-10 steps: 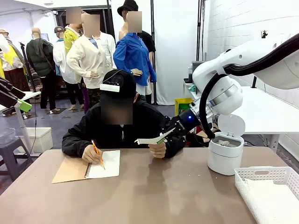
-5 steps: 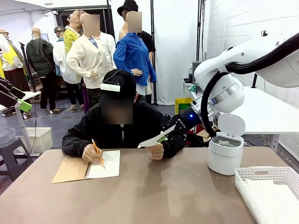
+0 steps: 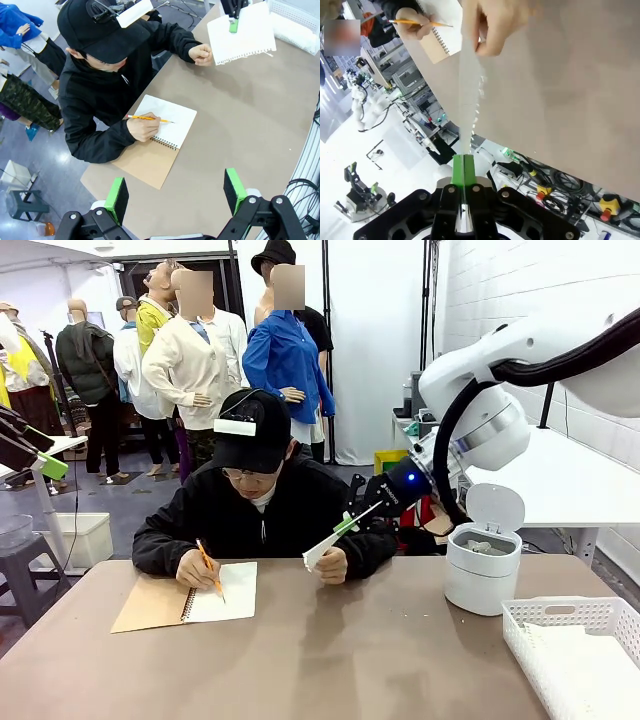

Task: Sort the paper based on its condition.
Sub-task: If a person hands you a paper, place it in the Organizing basket , and if it's crumpled, put it in the Trash can.

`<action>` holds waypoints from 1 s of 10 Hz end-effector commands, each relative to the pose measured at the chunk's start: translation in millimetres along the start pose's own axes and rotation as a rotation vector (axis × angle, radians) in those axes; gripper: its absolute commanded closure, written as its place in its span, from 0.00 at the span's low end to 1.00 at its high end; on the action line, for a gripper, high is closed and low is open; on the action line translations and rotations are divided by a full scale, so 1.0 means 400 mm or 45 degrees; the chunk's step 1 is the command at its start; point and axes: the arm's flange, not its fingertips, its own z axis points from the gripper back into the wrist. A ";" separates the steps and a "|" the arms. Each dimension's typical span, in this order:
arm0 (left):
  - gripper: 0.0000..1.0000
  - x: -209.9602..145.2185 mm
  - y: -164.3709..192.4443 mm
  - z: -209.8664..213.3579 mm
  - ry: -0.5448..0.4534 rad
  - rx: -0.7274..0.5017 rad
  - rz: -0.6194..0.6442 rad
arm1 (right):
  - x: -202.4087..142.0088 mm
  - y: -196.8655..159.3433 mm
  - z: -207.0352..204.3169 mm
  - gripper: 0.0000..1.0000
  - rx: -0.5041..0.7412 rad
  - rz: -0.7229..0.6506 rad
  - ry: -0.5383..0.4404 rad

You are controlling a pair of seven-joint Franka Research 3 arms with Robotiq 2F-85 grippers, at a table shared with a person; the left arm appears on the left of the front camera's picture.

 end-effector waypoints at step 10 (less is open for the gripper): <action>0.00 0.000 0.004 -0.001 -0.006 0.012 0.003 | -0.322 0.106 0.408 1.00 -0.560 0.991 -0.366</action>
